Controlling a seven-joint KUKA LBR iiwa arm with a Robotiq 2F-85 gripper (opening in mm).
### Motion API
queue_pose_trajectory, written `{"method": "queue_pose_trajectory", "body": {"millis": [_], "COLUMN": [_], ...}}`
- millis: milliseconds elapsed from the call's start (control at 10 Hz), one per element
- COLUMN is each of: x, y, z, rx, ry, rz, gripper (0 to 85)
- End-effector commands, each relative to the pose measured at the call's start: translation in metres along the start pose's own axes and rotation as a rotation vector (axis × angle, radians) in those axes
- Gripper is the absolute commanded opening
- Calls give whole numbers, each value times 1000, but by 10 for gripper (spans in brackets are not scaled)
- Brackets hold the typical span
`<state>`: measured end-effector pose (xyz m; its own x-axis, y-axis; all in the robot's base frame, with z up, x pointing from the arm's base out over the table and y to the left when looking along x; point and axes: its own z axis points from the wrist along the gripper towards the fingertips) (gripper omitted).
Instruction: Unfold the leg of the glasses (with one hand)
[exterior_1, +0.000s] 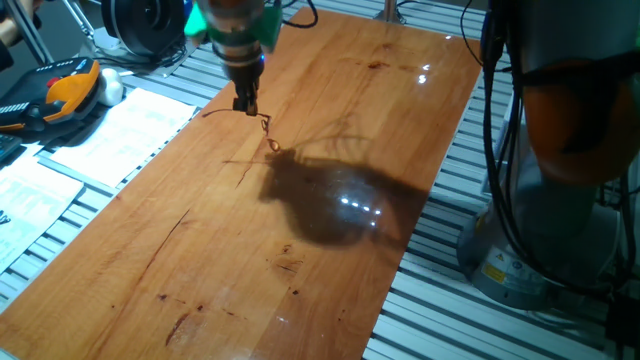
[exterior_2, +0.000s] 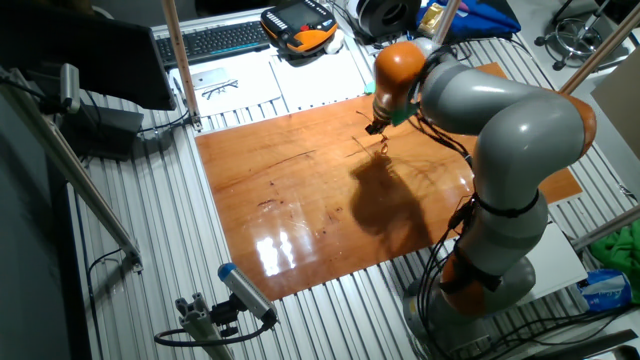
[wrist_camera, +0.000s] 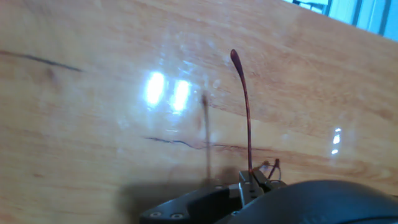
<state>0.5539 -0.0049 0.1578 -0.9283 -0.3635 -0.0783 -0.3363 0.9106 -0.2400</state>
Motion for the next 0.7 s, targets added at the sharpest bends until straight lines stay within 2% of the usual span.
{"method": "queue_pose_trajectory", "body": {"millis": [0,100,600], "x": [0,0,2], "y": [1,3,9], "z": [1,3,11], "rx": [149,153,94], "ry": [-1,-3,10], "rz": [-11,-9,37], "gripper": [0,0,0]}}
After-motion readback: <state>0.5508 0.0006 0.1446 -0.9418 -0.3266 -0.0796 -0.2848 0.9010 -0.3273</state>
